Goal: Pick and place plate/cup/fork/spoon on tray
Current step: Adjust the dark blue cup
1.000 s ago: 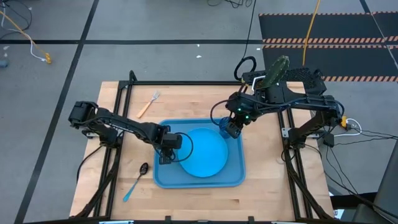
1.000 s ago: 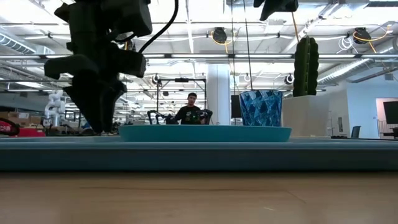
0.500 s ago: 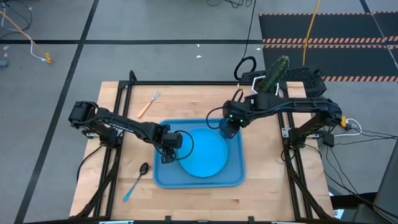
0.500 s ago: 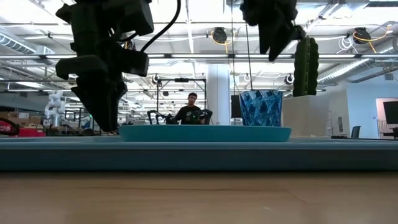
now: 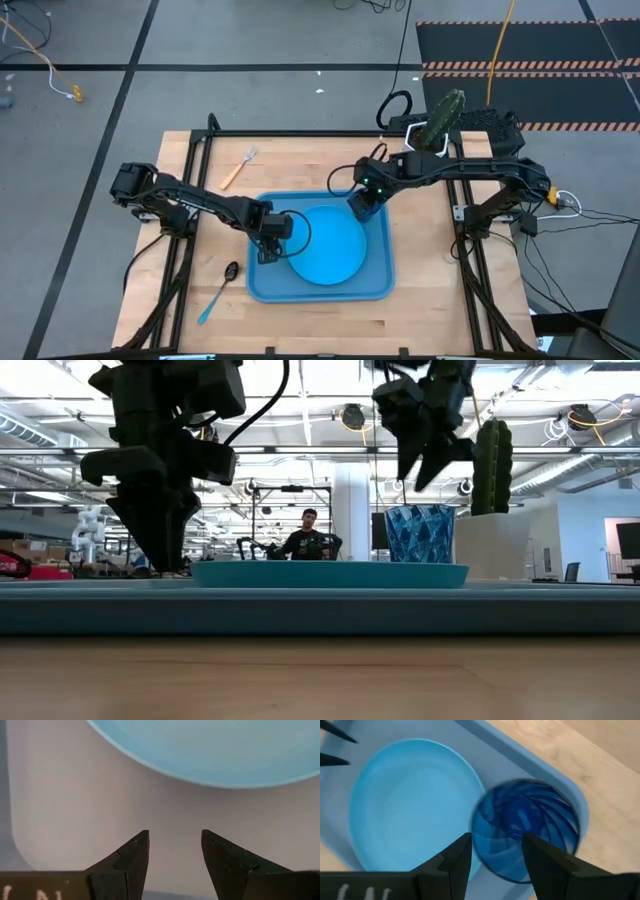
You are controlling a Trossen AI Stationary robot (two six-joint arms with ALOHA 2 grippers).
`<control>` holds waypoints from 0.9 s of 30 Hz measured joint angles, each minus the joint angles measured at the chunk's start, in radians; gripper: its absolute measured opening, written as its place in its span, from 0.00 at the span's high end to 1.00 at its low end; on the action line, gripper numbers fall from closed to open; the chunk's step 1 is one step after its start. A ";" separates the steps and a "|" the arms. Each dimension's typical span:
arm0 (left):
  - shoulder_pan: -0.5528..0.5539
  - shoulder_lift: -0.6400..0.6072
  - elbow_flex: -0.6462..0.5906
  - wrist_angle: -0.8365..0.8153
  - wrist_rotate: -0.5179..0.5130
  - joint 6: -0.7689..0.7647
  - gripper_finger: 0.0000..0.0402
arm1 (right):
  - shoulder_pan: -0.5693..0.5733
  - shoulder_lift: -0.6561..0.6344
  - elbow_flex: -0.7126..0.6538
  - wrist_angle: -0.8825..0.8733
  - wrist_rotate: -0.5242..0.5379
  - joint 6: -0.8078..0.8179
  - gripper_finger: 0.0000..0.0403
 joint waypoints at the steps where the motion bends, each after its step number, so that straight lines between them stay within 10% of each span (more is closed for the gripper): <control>1: 0.000 0.000 0.000 -0.004 0.001 0.000 0.54 | -0.005 0.000 -0.009 -0.001 -0.001 0.008 0.59; 27: 0.000 0.000 0.000 -0.010 0.005 -0.009 0.54 | -0.033 0.000 -0.140 0.098 0.003 0.107 0.59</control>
